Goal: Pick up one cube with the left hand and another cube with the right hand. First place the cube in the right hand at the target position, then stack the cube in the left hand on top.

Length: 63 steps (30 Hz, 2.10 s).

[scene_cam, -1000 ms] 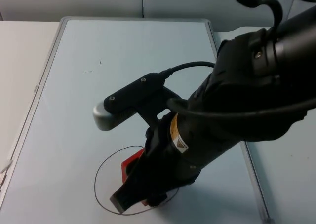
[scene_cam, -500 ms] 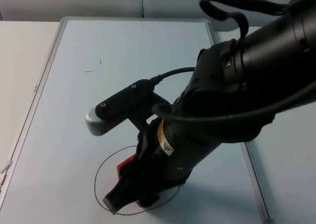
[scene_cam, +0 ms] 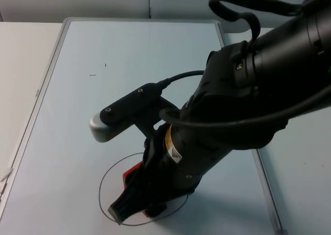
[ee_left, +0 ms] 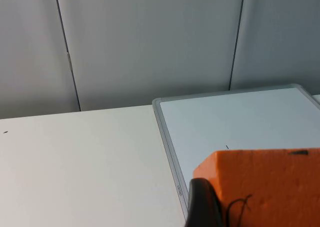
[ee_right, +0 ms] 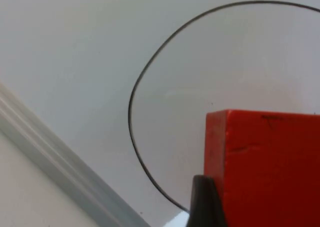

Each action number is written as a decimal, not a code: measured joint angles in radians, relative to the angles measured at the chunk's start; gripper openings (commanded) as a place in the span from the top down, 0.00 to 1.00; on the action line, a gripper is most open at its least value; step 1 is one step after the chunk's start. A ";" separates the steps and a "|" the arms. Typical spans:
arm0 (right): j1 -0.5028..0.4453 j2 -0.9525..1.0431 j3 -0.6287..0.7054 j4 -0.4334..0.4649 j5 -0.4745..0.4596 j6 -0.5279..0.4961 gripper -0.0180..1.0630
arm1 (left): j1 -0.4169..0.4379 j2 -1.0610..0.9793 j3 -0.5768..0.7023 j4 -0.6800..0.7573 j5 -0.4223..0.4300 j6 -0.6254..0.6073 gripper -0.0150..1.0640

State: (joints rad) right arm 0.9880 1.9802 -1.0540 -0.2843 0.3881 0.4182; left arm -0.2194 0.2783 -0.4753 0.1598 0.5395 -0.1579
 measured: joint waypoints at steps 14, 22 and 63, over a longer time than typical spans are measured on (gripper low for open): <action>-0.047 0.000 0.000 0.000 0.000 0.044 0.99 | 0.000 0.000 0.000 0.000 0.000 0.000 0.99; -0.043 0.002 0.000 0.000 -0.008 0.044 0.99 | 0.000 0.000 0.000 -0.002 0.000 0.000 0.99; -0.042 -0.058 -0.069 0.027 0.097 0.000 0.22 | 0.000 -0.024 0.000 -0.002 0.000 0.000 0.99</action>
State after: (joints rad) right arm 0.9457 1.9223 -1.1232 -0.2571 0.4853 0.4181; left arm -0.2194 0.2546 -0.4753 0.1578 0.5395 -0.1579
